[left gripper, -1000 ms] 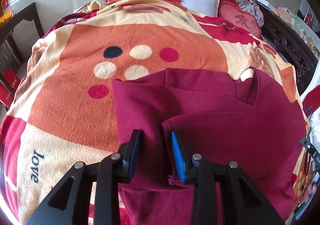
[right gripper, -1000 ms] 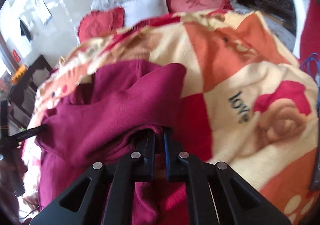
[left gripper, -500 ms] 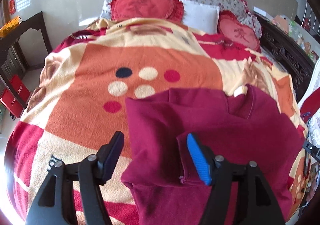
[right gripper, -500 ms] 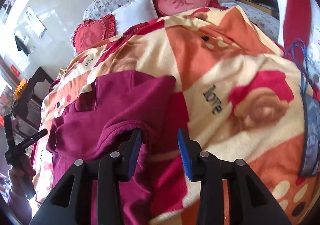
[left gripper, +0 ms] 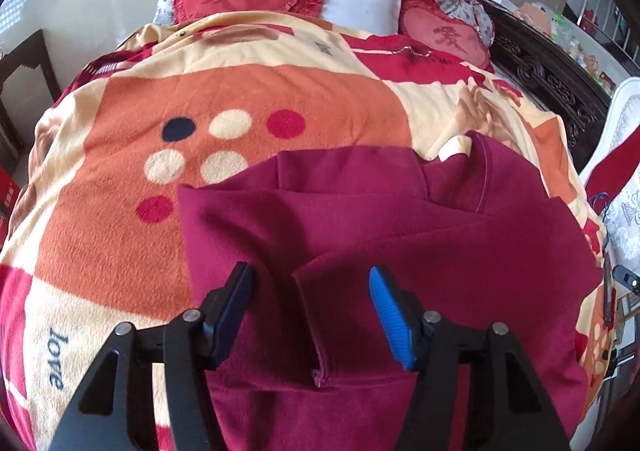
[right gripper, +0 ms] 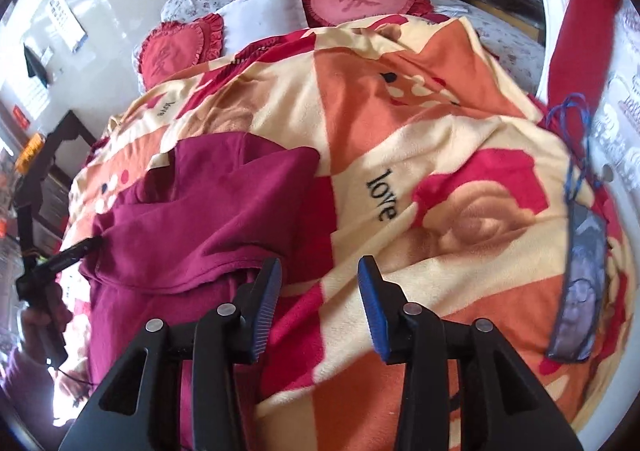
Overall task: Fold small clothes
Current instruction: 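Lift and fold the hem toward the collar with the left tool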
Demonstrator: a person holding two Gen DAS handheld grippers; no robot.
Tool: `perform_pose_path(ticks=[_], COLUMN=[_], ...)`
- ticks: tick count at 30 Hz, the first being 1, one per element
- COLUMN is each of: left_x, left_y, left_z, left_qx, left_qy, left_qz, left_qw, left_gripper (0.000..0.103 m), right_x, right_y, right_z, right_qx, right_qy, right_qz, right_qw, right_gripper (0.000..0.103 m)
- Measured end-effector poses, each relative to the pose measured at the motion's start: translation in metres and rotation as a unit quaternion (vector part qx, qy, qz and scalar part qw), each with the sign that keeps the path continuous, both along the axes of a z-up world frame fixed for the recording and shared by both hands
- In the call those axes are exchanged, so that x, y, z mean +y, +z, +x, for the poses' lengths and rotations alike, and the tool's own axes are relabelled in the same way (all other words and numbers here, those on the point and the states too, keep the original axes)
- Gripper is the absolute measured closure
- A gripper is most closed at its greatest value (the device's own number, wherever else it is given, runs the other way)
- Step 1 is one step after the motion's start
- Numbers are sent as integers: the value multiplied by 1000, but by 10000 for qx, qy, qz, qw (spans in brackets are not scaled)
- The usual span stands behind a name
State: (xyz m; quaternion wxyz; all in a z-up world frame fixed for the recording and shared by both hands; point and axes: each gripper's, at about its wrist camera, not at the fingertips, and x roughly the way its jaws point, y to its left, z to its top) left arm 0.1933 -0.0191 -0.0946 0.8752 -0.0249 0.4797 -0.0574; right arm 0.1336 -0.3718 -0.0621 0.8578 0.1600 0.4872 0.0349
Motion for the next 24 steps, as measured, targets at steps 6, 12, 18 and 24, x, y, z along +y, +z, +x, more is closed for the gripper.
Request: perform_pose_path(ticks=[6,12,18,24], left_x=[-8,-6,-20,-2], left_y=[-6,14,-24,7], left_z=[8,6,19,16], left_qx=[87,-249,549,264], left_qy=[-244,-452,-748,-586], left_qz=[369,185,479,97], left_qw=[9990,9985,9945,9979], left_gripper=[60,40,71,95], right_x=[19,31,31,16], right_y=[-5,-3,-4,-24], right_z=[9,12,14,45], right_qx=[-98,-148,-185,-129], right_qy=[12,121,21,-338], right_qz=[343,364,340,413], right_qw=[9994,9992,9992,9985], right_gripper=[80,80,80,72])
